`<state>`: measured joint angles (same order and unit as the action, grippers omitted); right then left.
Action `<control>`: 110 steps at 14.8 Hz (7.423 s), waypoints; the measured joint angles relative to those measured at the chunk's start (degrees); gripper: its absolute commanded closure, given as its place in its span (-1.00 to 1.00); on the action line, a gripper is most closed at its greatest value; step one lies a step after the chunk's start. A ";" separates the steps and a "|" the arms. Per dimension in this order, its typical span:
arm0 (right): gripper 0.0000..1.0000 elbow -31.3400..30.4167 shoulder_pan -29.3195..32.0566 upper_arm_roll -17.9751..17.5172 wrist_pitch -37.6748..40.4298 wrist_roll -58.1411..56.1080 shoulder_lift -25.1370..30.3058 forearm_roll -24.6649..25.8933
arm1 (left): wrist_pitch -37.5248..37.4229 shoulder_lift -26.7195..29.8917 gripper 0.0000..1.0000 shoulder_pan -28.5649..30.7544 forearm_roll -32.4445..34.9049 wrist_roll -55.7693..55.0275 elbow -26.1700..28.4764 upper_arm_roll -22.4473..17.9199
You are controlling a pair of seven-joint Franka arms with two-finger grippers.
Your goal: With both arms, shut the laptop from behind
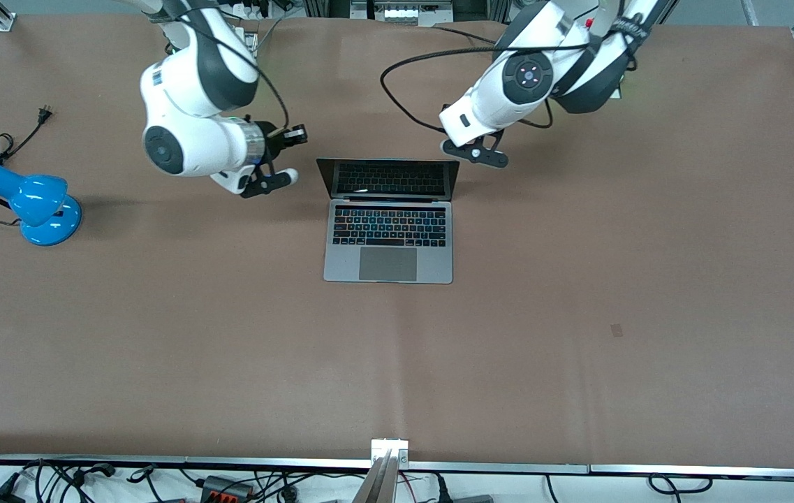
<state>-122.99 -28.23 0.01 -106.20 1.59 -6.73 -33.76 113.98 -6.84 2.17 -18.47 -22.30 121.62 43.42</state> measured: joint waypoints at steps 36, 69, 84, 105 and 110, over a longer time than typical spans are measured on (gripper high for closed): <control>1.00 19.54 -6.09 3.01 -22.94 10.81 -25.31 1.84 | 15.02 -32.88 1.00 0.71 19.41 -5.77 -17.06 -3.85; 1.00 29.12 -6.31 12.85 -9.86 10.81 -18.54 19.31 | -3.15 -17.40 0.88 1.70 29.96 -10.84 -24.81 -4.95; -1.00 45.42 -5.11 25.86 6.93 4.83 -16.13 21.73 | -22.08 9.76 0.69 1.73 18.78 13.17 -24.25 -30.03; -1.00 43.96 28.87 1.52 12.10 -2.03 -5.96 33.16 | -20.57 9.10 -1.00 1.43 18.60 12.00 -22.96 -34.58; -1.00 33.80 28.86 0.97 11.97 -2.03 1.28 33.72 | -20.45 8.72 -1.00 1.42 18.60 15.76 -22.96 -35.79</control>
<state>-89.19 0.63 0.98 -94.23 -0.44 -5.45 -0.05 93.54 1.88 3.59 0.12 -6.54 98.66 7.63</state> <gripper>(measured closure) 0.000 0.000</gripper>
